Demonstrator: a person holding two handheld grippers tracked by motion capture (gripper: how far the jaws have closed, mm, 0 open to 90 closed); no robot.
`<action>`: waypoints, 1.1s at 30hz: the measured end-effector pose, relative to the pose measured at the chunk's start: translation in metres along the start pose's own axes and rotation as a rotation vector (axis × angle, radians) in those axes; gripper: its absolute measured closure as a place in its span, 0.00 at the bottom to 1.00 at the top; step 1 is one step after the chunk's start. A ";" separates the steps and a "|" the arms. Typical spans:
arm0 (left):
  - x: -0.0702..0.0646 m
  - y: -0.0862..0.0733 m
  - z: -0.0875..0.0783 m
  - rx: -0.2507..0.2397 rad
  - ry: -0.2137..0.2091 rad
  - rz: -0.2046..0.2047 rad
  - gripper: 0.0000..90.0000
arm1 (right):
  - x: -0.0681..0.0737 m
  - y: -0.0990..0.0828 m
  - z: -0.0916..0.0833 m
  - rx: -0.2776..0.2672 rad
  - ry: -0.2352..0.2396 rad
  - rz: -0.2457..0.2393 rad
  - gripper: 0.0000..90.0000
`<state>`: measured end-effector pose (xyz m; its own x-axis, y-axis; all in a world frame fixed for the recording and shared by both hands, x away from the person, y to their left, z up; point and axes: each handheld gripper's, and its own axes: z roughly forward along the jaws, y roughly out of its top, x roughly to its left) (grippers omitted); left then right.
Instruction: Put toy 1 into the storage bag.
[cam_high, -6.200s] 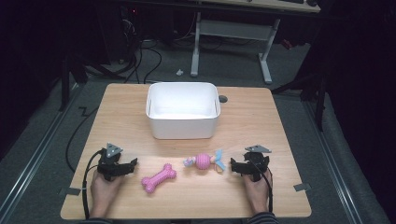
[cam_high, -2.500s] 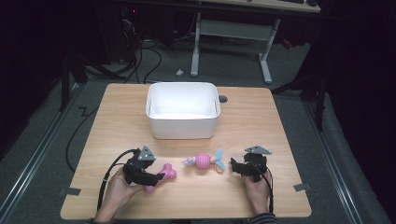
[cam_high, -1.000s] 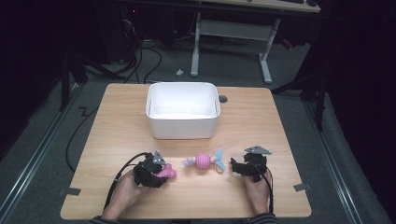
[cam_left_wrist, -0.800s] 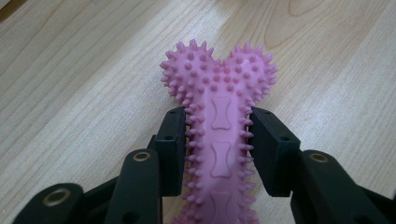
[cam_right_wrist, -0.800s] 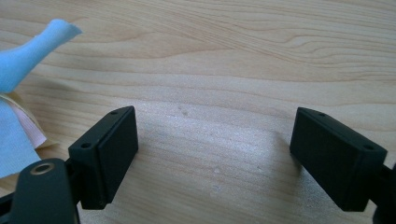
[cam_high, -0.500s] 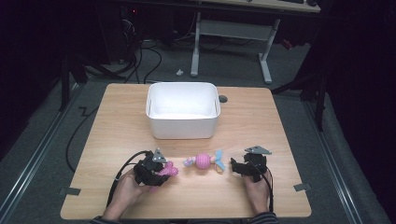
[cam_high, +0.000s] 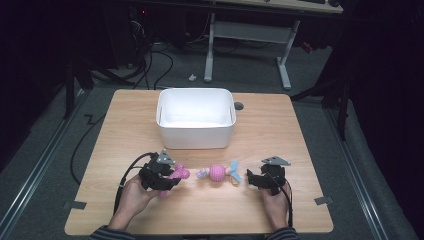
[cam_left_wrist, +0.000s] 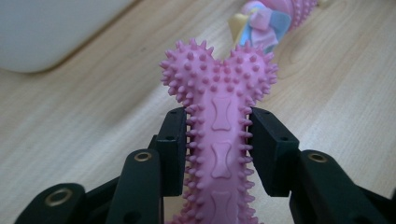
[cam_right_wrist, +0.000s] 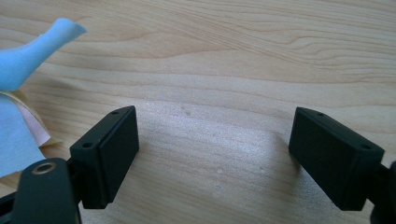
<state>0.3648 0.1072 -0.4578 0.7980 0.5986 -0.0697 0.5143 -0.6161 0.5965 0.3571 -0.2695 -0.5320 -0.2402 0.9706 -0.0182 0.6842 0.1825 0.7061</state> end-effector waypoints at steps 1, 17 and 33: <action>0.001 0.002 -0.002 -0.008 -0.001 -0.006 0.66 | 0.000 0.000 0.000 0.000 0.001 -0.001 0.18; 0.019 0.031 -0.046 -0.053 0.004 -0.029 0.66 | 0.000 0.000 0.000 0.000 0.005 -0.005 0.18; 0.031 0.089 -0.076 -0.111 0.028 0.037 0.66 | 0.000 0.000 0.000 0.000 0.006 -0.006 0.18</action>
<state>0.4114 0.1099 -0.3465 0.8058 0.5916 -0.0241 0.4455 -0.5789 0.6829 0.3573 -0.2692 -0.5319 -0.2484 0.9685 -0.0188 0.6825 0.1888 0.7060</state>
